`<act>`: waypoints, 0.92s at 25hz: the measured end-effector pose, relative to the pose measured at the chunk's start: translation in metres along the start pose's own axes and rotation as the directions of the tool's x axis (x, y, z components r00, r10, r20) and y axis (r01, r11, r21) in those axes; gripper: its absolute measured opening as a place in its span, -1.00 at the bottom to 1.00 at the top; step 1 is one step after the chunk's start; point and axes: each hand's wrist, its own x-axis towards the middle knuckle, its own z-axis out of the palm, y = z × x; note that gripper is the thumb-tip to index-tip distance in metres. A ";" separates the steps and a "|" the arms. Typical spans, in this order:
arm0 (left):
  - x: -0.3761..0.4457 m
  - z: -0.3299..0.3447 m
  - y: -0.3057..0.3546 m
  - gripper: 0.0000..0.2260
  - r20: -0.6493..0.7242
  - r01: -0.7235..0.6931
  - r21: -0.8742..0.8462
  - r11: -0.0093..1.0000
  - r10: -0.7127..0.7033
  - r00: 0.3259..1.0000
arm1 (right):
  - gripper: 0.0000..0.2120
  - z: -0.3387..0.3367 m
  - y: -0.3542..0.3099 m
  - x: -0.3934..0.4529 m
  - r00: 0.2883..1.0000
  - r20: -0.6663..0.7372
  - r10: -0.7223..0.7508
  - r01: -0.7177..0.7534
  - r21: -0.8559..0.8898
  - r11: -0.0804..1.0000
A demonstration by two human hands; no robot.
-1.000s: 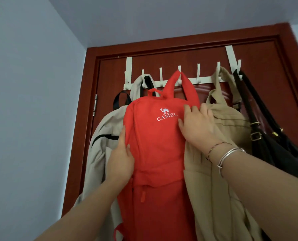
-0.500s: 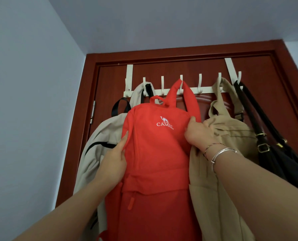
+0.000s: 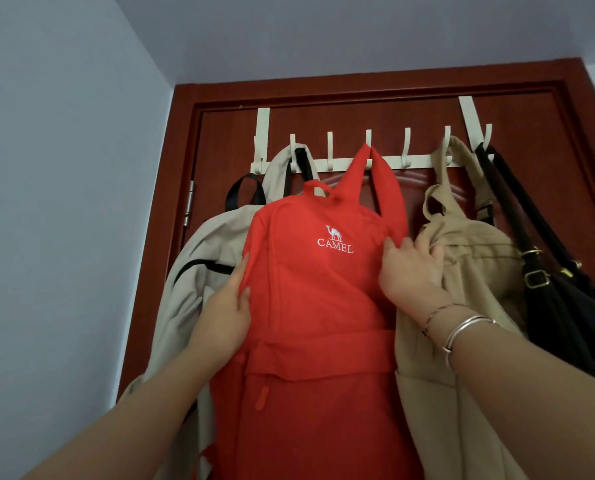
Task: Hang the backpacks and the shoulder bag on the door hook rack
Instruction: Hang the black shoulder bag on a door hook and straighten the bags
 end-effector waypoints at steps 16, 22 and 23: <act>-0.002 -0.068 -0.042 -0.42 -0.069 0.129 0.187 0.974 -0.118 0.991 | -0.56 -0.005 -0.137 -0.063 0.870 0.004 -0.494 0.446 0.422 0.789; -0.026 -0.066 -0.047 -0.49 -0.042 0.192 0.090 0.977 -0.189 0.981 | -0.50 -0.013 -0.122 -0.083 0.857 0.050 -0.513 0.444 0.436 0.783; -0.035 -0.069 -0.039 -0.46 -0.025 0.217 0.096 0.971 -0.216 0.976 | -0.49 -0.022 -0.114 -0.091 0.853 0.051 -0.519 0.446 0.445 0.777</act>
